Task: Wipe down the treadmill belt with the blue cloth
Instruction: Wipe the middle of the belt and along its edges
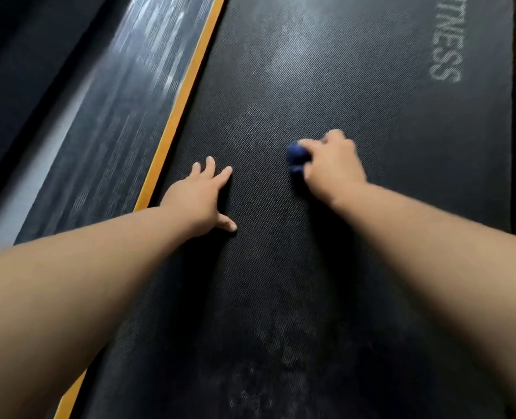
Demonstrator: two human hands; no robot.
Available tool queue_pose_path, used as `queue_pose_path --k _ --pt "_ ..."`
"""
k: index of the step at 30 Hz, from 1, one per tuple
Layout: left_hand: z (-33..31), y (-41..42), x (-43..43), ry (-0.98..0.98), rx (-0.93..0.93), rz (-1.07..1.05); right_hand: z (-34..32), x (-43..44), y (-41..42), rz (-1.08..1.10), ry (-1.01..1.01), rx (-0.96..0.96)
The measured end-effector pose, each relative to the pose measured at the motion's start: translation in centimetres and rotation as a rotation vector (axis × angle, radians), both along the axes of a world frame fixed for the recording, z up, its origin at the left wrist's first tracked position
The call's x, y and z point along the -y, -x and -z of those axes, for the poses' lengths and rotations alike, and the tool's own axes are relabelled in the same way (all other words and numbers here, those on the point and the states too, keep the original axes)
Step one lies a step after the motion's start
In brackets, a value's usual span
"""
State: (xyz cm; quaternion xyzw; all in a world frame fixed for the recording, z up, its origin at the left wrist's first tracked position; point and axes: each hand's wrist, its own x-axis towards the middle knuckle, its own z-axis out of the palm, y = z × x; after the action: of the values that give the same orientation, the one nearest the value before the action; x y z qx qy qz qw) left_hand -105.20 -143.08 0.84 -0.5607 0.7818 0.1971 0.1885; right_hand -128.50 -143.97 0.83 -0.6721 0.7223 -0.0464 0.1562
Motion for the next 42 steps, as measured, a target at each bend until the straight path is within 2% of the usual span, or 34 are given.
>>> queue_pose_path --k 1,2,7,10,12,14,16,19,22,24,27,30,31,33,35,37,40,42 --pt "0.0 -0.1 0.0 -0.007 -0.012 -0.006 -0.4 0.4 1.2 0.132 -0.021 -0.034" --pt "0.0 -0.2 0.0 -0.017 -0.020 -0.010 -0.6 0.3 1.4 0.173 -0.035 -0.084" --pt "-0.3 -0.4 0.3 -0.149 -0.016 0.012 -0.7 -2.6 -4.4 -0.213 -0.145 -0.113" --pt "-1.4 0.0 1.1 -0.194 -0.041 -0.028 -2.8 -1.6 -4.1 -0.267 -0.233 0.078" --pt "-2.0 1.1 1.2 -0.121 -0.213 -0.096 -3.6 -1.8 -2.1 -0.133 -0.280 0.285" --pt "-1.9 3.5 0.3 -0.003 -0.342 -0.032 -3.1 -2.7 0.2 0.041 -0.159 0.298" --pt "-1.1 6.3 -0.9 0.034 -0.286 0.099 -2.1 -4.4 2.0 0.138 -0.106 0.195" --pt "0.4 7.4 -1.6 0.104 -0.194 0.246 -1.1 -7.1 2.8 0.073 -0.111 0.105" --pt "1.0 1.8 -0.8 0.199 -0.217 0.400 -0.8 -8.4 2.2 0.021 -0.078 0.111" --pt "1.4 -3.9 0.4 0.250 -0.108 0.401 -0.6 -8.5 1.8 0.014 -0.093 0.133" --pt "1.4 -7.2 0.3 0.234 0.015 0.314 -0.2 -8.5 1.3 -0.005 -0.099 0.138" --pt "1.2 -3.3 -2.8 0.284 0.023 -0.043 0.0 -8.4 1.0 -0.049 -0.088 0.097" --pt "1.2 -2.1 -3.9 0.284 0.001 -0.073 0.0 -8.2 0.9 -0.065 -0.085 0.084" --pt "1.4 -1.4 -5.4 0.303 -0.158 0.126 0.1 -7.8 0.6 -0.093 -0.087 0.068" --pt "2.2 -2.7 -5.5 0.321 -0.243 0.475 0.2 -7.5 0.1 -0.121 -0.094 0.058" --pt "2.0 -4.1 -4.1 0.341 -0.245 0.591 0.3 -7.3 -0.6 -0.147 -0.115 0.046" --pt "1.3 -5.0 -2.6 0.440 -0.154 0.415 0.7 -7.4 -1.3 -0.130 -0.125 0.028" --pt "1.0 -4.4 -2.7 0.440 -0.083 0.291 0.9 -7.6 -1.3 -0.116 -0.124 0.039"
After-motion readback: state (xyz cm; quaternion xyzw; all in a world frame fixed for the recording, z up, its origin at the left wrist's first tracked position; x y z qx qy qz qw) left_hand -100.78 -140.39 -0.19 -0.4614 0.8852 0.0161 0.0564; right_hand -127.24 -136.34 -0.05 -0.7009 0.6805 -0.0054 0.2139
